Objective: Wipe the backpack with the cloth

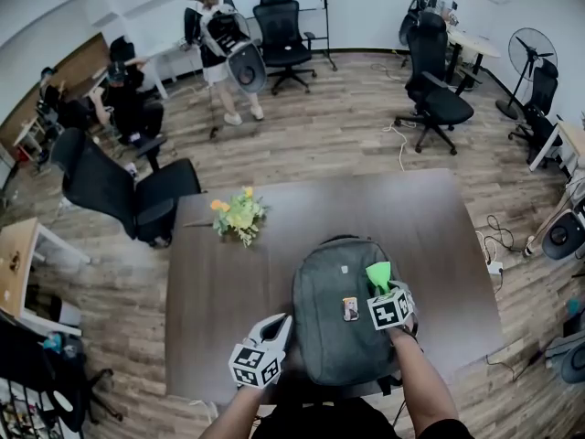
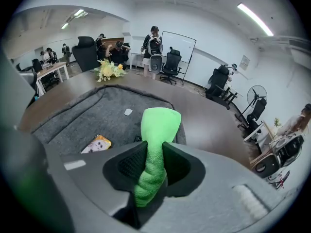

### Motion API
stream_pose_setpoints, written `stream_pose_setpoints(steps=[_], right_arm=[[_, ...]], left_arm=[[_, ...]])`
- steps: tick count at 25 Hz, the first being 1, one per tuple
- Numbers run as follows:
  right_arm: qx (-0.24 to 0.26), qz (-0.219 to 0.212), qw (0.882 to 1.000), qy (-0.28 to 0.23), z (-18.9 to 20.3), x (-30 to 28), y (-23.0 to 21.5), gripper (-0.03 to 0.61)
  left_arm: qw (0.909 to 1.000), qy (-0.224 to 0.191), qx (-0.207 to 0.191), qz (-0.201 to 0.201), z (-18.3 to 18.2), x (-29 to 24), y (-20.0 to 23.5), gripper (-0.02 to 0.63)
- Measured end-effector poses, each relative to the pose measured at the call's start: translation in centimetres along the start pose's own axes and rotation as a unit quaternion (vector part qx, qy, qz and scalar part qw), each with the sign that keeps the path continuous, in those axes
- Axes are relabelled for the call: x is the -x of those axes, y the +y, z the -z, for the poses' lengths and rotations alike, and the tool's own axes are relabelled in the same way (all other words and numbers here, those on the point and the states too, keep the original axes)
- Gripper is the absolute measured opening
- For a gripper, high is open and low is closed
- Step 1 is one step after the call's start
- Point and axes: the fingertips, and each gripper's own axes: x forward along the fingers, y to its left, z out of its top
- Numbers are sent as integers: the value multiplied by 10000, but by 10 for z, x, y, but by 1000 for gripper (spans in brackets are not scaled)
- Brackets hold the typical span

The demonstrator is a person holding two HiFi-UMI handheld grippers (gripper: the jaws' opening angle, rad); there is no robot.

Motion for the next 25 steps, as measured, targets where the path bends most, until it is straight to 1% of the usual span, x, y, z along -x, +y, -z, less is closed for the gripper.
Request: stream_pose_setpoints(steps=[3,7,12,20,24,25], right_arm=[[2,109,9999,-8,1,-3,-10,95],[3,217,9997,101,7,-5,-22,95],[-127,217,9997,-81,-1,7,-26,95],[-503,-225,9965,-636,-24,48,-1,95],[-394,-285,9933,-1051,-39,70,25,95],[-397,-366,9919,-1148,-43,76,36,95]], left_arm=[[10000,32,26,-10,4,2,0,20],[10000,37,82,-35,6,3,2,20],[10000,-9,47,-50,2,5,2,20],[10000,76,-45,-46,9,9,-1,20],[9999,76,-82,-99,12,13,0,20],[9998,89,-81,-126,14,15,1,20]])
